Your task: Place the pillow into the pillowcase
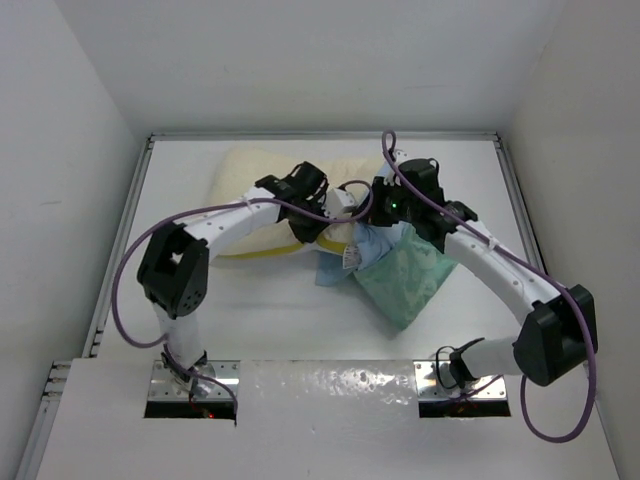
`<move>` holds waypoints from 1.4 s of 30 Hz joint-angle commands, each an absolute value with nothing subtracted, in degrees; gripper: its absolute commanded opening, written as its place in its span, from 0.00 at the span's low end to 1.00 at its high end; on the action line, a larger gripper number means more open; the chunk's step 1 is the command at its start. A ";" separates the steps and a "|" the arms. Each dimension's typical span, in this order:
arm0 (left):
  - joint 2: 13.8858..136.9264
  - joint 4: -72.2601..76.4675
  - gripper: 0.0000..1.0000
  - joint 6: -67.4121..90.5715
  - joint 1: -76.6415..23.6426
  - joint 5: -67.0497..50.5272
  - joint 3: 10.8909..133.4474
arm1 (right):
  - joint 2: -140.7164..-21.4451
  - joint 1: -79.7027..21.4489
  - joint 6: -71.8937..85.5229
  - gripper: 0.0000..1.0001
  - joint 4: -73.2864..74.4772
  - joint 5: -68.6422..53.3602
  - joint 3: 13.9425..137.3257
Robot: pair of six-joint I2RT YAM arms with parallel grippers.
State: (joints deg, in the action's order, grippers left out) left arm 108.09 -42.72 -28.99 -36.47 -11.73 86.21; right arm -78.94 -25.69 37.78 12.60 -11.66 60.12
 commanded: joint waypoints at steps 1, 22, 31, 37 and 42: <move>96.62 -50.00 0.00 -39.19 -43.58 -23.81 82.12 | -79.01 -26.46 39.90 0.00 7.81 -11.78 59.60; 116.60 -34.54 0.41 -18.65 -28.13 -15.03 111.59 | -97.00 -13.71 25.75 0.54 33.84 -2.64 85.23; 138.97 -38.60 0.96 -29.58 -22.94 -18.80 130.20 | -115.83 -13.80 26.54 0.48 33.49 3.87 99.49; 136.06 -46.40 0.85 -39.89 -24.08 -31.35 120.95 | -118.30 -13.71 27.51 0.34 31.99 4.83 97.21; 133.42 -49.65 0.53 -42.62 -24.08 -40.33 115.14 | -118.48 -13.71 26.54 0.00 31.55 5.89 97.64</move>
State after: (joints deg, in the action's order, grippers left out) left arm 135.50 -39.94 -37.32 -23.16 -31.38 117.95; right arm -118.89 -14.39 27.33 33.19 1.93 96.23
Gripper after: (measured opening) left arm 0.572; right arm 0.023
